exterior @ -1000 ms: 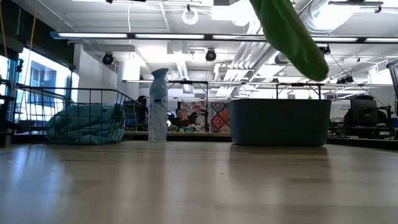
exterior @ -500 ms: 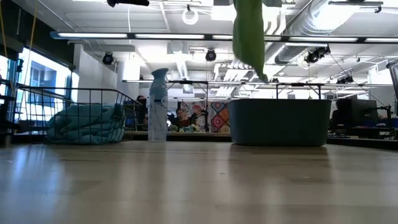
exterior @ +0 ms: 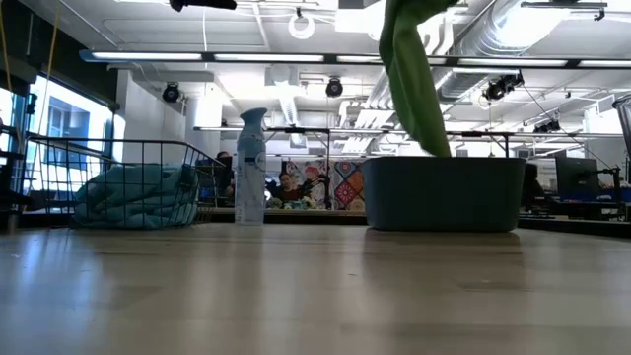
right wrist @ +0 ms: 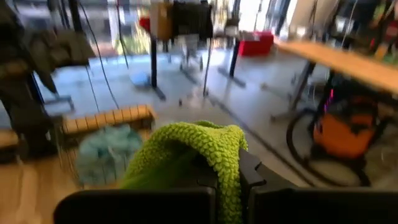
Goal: Sort microfiber towel by color & place in baskets
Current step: Put the green towel into the blue bin
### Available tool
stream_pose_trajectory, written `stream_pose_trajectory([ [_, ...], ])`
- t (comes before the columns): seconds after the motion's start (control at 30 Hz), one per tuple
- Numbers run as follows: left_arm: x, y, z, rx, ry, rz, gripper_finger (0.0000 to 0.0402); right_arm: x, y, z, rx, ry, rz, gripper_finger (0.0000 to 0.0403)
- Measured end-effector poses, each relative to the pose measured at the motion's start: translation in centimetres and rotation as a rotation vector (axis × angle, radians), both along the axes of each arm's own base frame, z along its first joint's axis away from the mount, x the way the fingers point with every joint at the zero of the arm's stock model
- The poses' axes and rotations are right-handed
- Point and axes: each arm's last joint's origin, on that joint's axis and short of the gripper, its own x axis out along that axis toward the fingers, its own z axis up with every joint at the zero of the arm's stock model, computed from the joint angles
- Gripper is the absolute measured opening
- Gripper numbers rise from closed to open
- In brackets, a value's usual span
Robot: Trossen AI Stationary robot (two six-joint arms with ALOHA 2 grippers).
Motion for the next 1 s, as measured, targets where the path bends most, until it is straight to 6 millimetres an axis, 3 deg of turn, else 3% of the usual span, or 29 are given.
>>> stream_pose_trajectory([
  [0.37, 0.0, 0.0, 0.0, -0.005, -0.001, 0.002, 0.0177, 0.1, -3.1, -7.5, 0.261, 0.148, -0.253, 0.0000],
  [0.53, -0.1, 0.0, -0.3, -0.019, 0.020, 0.006, 0.0177, -0.2, -3.0, -9.0, 0.390, 0.186, -0.303, 0.0000],
  [0.8, -0.1, 0.0, -0.4, -0.019, 0.030, 0.005, 0.0177, -1.7, -2.7, -12.1, 0.726, 0.397, -0.394, 0.0000],
  [1.0, -0.1, 0.0, -0.3, -0.004, 0.037, 0.000, 0.0177, -1.9, -2.3, -12.9, 0.882, 0.443, -0.357, 0.0000],
])
